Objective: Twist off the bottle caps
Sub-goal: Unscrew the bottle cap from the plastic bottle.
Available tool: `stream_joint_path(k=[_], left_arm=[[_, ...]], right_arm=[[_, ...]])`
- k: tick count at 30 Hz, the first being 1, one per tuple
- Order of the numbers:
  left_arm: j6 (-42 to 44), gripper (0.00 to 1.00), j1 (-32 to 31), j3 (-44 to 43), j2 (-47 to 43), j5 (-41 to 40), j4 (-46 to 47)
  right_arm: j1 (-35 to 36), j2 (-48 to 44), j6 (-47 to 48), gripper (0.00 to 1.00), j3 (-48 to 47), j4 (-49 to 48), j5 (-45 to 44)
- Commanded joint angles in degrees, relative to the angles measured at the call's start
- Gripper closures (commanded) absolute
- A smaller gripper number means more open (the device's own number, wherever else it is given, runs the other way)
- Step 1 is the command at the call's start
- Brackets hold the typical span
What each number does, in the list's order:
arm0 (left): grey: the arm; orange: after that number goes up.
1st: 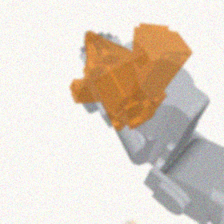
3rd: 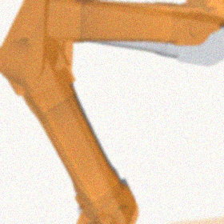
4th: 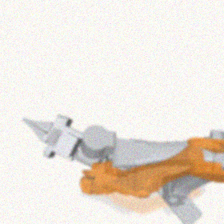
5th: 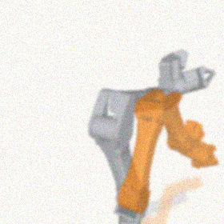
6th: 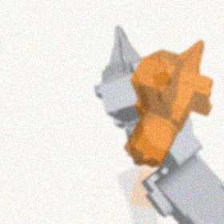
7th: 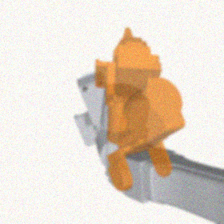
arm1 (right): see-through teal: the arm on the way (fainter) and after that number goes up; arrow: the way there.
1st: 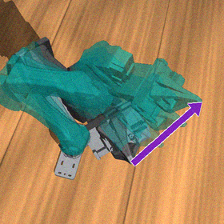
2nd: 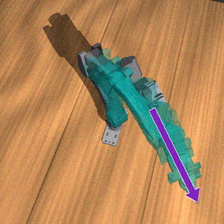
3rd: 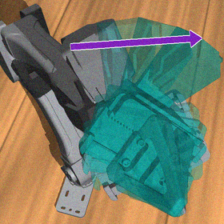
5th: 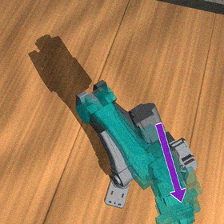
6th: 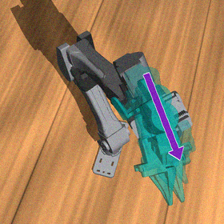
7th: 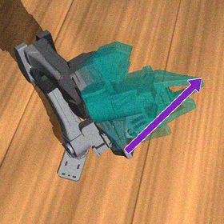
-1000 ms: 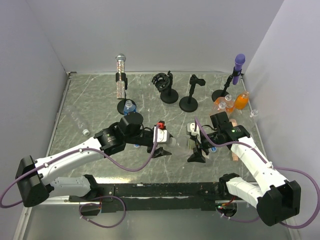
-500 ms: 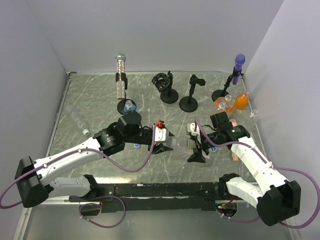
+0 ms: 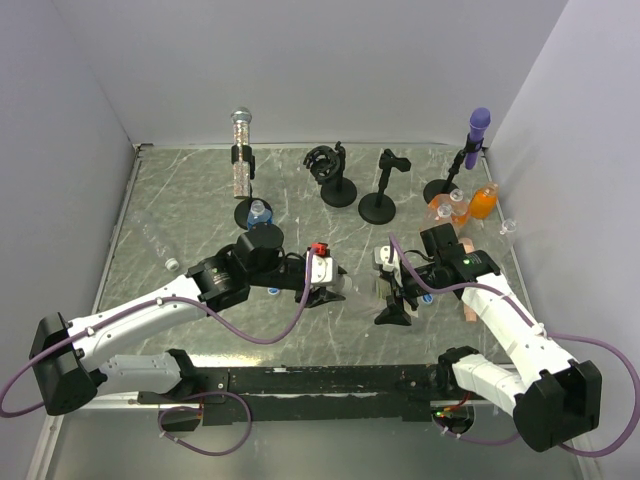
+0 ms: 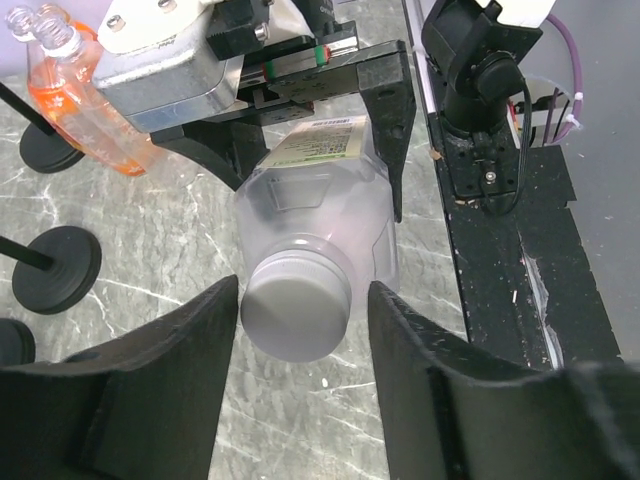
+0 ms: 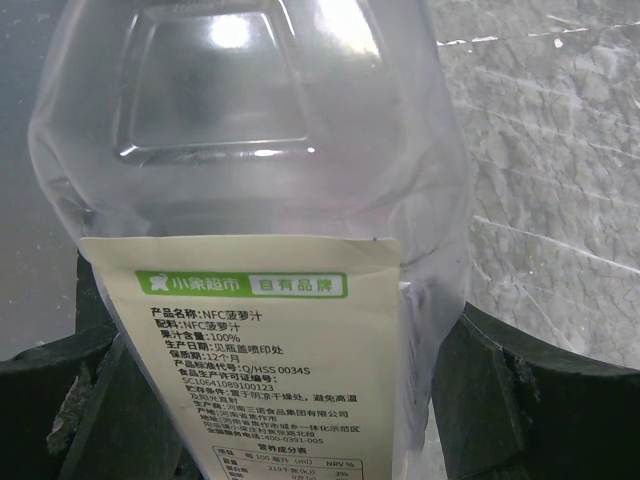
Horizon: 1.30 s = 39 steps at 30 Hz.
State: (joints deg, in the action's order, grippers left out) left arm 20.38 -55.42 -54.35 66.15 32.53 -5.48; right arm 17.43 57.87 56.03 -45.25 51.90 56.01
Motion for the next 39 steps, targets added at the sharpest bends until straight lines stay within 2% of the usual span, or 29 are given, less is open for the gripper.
stream_joint_path(k=[1,4,8,10,12,14,16,20,23,26,30,34,35,38,39], left_arm=[[1.42,0.45,0.05,-0.67,-0.32,-0.45,-0.24],[1.59,0.48,0.05,-0.67,0.12,-0.98,-0.68],[1.59,0.59,0.05,-0.76,0.12,-1.24,-0.94],[0.81,0.73,0.05,-0.93,0.12,-1.59,-0.94],[-1.64,0.99,0.05,-1.55,0.47,-2.47,-0.68],[-6.82,0.99,0.05,-2.51,1.08,-3.7,-0.24],[-15.5,0.99,0.05,-4.61,2.05,-5.89,-1.28],[-33.87,0.99,0.14,-11.46,5.65,-12.4,-10.58],[-46.35,0.99,0.14,-14.38,8.46,-11.36,-15.96],[-61.38,0.99,0.14,-14.03,9.43,-9.77,-16.58],[-72.13,0.99,0.05,-14.73,9.53,-13.36,-19.48],[-71.98,0.98,0.05,-16.58,9.35,-17.5,-20.98],[-71.54,0.89,0.13,-16.67,9.44,-17.5,-20.63],[-70.66,0.49,0.22,-16.32,10.05,-13.74,-17.56],[-70.31,0.4,0.31,-16.23,10.4,-12.51,-16.86]], right_arm=[[-0.03,-0.12,1.71,0.88,-1.06,0.04,2.79],[-0.03,0.05,1.8,0.88,-1.06,0.13,2.79],[-0.03,0.05,1.8,0.88,-1.06,0.22,2.88],[-0.03,0.14,1.8,0.88,-1.06,0.13,2.88],[-0.03,0.14,1.71,0.88,-1.06,0.22,2.79],[-0.03,0.14,1.63,0.88,-1.06,-0.04,2.7],[-0.03,0.05,1.28,0.88,-0.98,-0.3,2.44],[-0.12,-0.12,0.31,0.88,-0.71,-1.45,1.47],[-0.12,0.32,0.22,0.88,-0.98,-1.36,1.47],[-0.12,0.41,-0.13,0.88,-0.89,-1.71,1.12],[-0.12,0.67,-0.22,0.88,-0.97,-1.71,1.03],[-0.12,0.76,-0.31,0.88,-0.98,-1.71,0.86],[-0.12,0.67,-0.31,0.88,-0.89,-1.8,0.77],[-0.12,0.58,-0.4,0.88,-0.8,-1.89,0.59],[-0.12,0.67,-0.31,0.88,-0.8,-1.89,0.59]])
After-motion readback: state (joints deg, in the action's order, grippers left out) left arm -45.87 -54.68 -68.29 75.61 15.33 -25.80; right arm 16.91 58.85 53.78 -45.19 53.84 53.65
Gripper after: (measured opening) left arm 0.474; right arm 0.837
